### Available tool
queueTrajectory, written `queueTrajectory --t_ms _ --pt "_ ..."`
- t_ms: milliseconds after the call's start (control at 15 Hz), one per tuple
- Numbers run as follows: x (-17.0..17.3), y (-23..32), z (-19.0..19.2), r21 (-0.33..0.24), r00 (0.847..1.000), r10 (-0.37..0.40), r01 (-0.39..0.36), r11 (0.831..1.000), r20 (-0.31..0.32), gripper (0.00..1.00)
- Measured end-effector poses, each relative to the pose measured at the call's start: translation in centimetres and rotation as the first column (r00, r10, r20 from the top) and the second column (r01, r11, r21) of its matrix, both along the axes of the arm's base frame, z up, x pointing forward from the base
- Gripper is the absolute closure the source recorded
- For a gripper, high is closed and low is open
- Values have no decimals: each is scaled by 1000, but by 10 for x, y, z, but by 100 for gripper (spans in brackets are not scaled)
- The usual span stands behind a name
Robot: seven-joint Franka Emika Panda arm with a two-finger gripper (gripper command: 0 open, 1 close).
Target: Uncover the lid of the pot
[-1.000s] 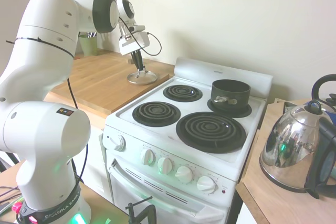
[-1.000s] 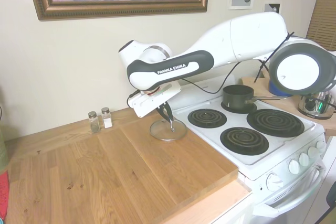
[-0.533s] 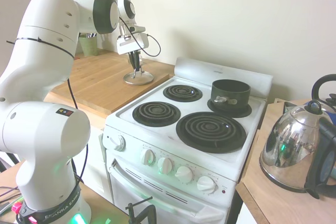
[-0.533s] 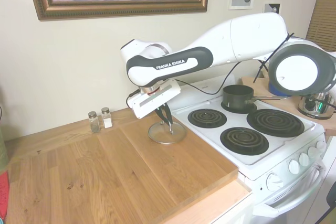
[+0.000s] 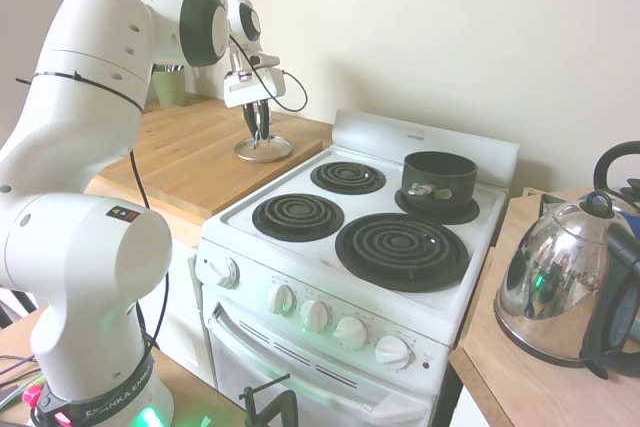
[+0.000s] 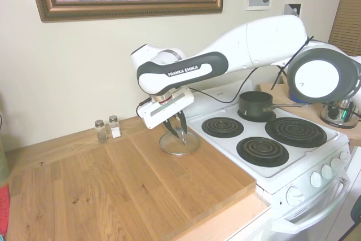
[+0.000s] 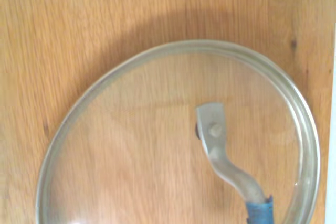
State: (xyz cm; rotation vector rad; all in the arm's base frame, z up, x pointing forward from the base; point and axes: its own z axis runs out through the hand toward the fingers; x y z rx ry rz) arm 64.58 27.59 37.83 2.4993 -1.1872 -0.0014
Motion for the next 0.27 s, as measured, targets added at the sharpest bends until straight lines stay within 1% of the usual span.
queueTrajectory --t_ms 133,200,267 --pt "-3 2 15 11 1000 9 -9 1000 27 0" --pt "-7 3 25 12 998 21 -22 1000 55 0" --pt "-11 5 36 2 995 36 -36 999 98 0"
